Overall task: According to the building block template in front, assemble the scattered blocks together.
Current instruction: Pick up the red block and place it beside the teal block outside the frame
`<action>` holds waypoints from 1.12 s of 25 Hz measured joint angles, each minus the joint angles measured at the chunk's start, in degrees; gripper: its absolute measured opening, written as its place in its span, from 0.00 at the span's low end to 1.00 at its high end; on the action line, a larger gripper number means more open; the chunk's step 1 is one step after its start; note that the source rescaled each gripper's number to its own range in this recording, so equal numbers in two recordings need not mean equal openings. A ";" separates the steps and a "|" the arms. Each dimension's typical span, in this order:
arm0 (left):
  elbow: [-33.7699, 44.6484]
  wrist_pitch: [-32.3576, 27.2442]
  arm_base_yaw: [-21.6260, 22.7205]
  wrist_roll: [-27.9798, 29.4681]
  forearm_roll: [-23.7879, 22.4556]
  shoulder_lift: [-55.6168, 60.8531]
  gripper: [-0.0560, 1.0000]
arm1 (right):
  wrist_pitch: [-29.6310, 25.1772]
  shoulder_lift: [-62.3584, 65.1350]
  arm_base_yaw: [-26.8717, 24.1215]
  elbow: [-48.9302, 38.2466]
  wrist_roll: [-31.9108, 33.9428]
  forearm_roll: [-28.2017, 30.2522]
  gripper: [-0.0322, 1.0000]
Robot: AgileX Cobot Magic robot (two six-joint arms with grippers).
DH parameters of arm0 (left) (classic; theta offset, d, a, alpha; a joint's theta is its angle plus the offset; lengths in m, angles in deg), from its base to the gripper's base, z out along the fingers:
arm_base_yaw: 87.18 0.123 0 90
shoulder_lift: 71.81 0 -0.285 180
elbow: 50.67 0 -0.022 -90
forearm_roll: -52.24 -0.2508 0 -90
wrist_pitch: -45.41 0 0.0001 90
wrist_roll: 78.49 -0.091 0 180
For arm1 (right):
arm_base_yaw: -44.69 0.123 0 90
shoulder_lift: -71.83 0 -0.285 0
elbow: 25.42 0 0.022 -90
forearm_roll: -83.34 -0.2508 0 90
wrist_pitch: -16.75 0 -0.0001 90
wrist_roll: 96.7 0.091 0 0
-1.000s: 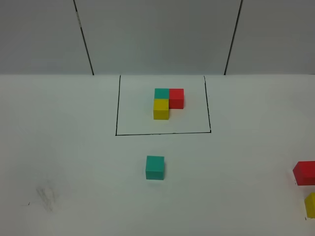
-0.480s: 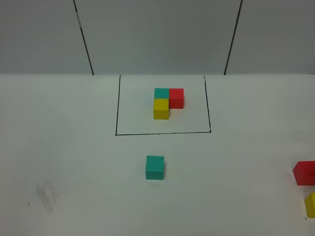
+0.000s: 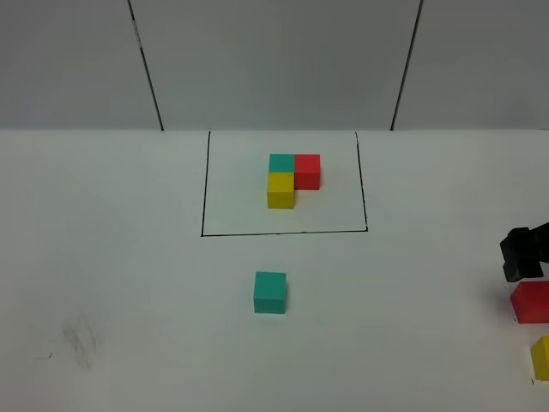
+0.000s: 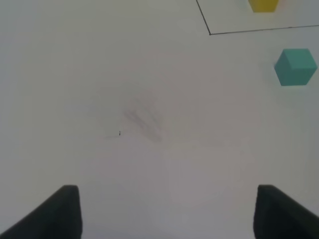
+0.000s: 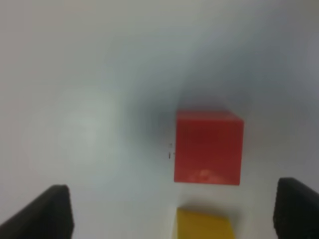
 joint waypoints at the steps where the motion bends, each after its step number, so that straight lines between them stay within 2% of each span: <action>1: 0.00 0.00 0.00 0.00 0.00 0.00 0.75 | -0.09 -0.76 0.00 0.67 0.23 0.12 0.67; 8: 0.00 0.00 0.00 -0.05 0.00 0.00 0.75 | -0.64 -5.47 0.02 2.64 0.99 0.56 0.67; 15: 0.00 0.00 0.00 -0.05 0.00 0.00 0.75 | -0.02 -9.83 0.02 2.70 3.80 4.84 0.67; 21: 0.00 0.00 0.00 -0.05 0.00 0.00 0.75 | 2.36 -10.62 0.02 2.70 3.98 4.95 0.67; 28: 0.00 0.00 0.00 -0.05 0.00 0.00 0.75 | 2.76 -12.42 0.02 2.81 3.98 5.02 0.67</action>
